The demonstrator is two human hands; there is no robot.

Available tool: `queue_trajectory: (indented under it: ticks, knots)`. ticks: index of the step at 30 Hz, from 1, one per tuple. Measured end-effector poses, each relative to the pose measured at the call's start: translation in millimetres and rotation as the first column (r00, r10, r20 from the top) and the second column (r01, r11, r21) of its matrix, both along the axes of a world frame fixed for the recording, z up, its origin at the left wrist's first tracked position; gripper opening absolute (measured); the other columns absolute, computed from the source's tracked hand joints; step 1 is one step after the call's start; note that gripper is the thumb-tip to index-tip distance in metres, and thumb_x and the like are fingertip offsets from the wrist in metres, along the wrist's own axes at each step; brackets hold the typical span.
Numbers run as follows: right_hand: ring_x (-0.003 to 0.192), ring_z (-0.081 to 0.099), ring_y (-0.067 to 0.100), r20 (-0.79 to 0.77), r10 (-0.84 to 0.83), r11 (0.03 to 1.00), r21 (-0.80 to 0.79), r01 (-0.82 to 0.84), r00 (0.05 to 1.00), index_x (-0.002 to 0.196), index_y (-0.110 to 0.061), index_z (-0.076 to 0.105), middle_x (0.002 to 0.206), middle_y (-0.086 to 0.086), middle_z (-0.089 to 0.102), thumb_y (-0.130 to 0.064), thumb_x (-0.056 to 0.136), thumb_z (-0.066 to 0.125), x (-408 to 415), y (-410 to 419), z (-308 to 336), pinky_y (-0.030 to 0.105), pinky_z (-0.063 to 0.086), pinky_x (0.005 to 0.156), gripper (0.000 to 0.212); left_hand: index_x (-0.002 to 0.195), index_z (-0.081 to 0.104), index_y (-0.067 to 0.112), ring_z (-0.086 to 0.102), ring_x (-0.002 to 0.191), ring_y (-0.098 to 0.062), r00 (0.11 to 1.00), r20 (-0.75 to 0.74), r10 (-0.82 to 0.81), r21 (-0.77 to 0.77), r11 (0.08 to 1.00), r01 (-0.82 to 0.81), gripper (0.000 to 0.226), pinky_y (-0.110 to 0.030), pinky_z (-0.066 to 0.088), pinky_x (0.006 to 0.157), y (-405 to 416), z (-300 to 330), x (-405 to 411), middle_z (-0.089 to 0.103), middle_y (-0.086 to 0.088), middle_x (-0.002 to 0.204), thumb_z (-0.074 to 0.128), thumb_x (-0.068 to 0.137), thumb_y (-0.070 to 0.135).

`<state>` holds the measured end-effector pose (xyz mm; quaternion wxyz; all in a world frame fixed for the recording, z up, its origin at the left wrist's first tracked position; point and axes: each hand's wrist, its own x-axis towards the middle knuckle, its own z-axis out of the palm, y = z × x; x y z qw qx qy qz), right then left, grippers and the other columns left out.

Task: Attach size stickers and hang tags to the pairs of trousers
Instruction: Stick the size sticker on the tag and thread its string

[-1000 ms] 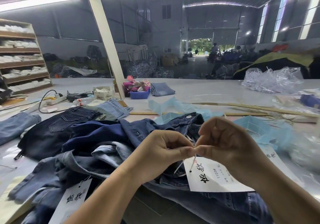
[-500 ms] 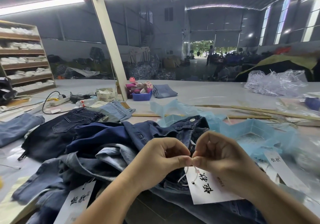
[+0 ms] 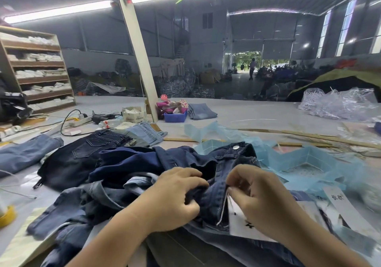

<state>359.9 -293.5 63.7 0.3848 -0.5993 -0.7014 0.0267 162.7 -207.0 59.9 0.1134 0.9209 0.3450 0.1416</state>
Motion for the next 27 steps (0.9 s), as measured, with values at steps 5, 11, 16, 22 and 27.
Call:
queue_trajectory:
  ticks: [5, 11, 16, 22, 27]
  knots:
    - [0.115, 0.038, 0.009, 0.352, 0.054, 0.998, -0.043, -0.042, 0.935, 0.124, -0.034, 0.049, 0.123, -0.016, 0.043, -0.067, 0.073, 0.043, -33, 1, 7, 0.026, 0.033, 0.1, 0.062, 0.121, 0.059, 0.038, 0.054, 0.11, 0.004, 0.988, 0.146, -0.04, -0.145, 0.988, 0.062, 0.04, -0.026, 0.044, 0.098, 4, 5, 5, 0.063, 0.023, 0.115, 0.055, 0.082, 0.034]
    - [0.111, 0.045, 0.019, 0.525, 0.052, 0.977, -0.204, 0.066, 0.85, 0.128, -0.03, 0.044, 0.122, -0.01, 0.053, -0.06, 0.08, 0.053, -34, 17, 1, 0.037, 0.035, 0.1, 0.058, 0.113, 0.067, 0.031, 0.057, 0.111, 0.003, 0.95, 0.278, 0.142, -0.104, 0.988, -0.118, 0.044, -0.023, 0.043, 0.103, 31, 5, -22, 0.067, 0.019, 0.112, 0.048, 0.09, -0.001]
    - [0.085, 0.057, 0.017, 0.456, 0.028, 0.987, -0.154, 0.048, 0.89, 0.099, -0.025, 0.056, 0.092, -0.009, 0.064, -0.03, 0.082, 0.051, -21, 17, 9, 0.037, 0.049, 0.075, 0.019, 0.131, 0.055, 0.028, 0.044, 0.126, -0.016, 0.942, 0.017, 0.336, 0.217, 0.918, -0.332, 0.058, -0.038, 0.035, 0.11, 79, 8, -40, 0.055, 0.007, 0.133, 0.048, 0.079, 0.004]
    - [0.061, 0.055, 0.008, 0.336, -0.172, 0.963, -0.143, 0.23, 0.926, 0.09, -0.028, 0.062, 0.07, -0.01, 0.062, -0.004, 0.081, 0.056, 22, 10, 16, 0.032, 0.049, 0.056, 0.026, 0.148, 0.035, 0.032, 0.045, 0.132, -0.024, 0.873, -0.245, 0.422, 0.061, 0.905, -0.42, 0.088, -0.039, 0.038, 0.109, 130, 14, -47, 0.047, 0.0, 0.147, 0.055, 0.063, 0.025]
    - [0.051, 0.052, 0.013, 0.248, -0.268, 0.945, -0.12, 0.304, 0.931, 0.075, -0.025, 0.061, 0.057, -0.002, 0.058, 0.001, 0.076, 0.065, 38, -8, 19, 0.035, 0.043, 0.048, 0.026, 0.111, 0.058, 0.035, 0.059, 0.095, -0.018, 0.897, -0.302, 0.322, -0.045, 0.935, -0.351, 0.057, -0.033, 0.051, 0.085, 139, 21, -47, 0.065, 0.003, 0.11, 0.055, 0.055, 0.03]
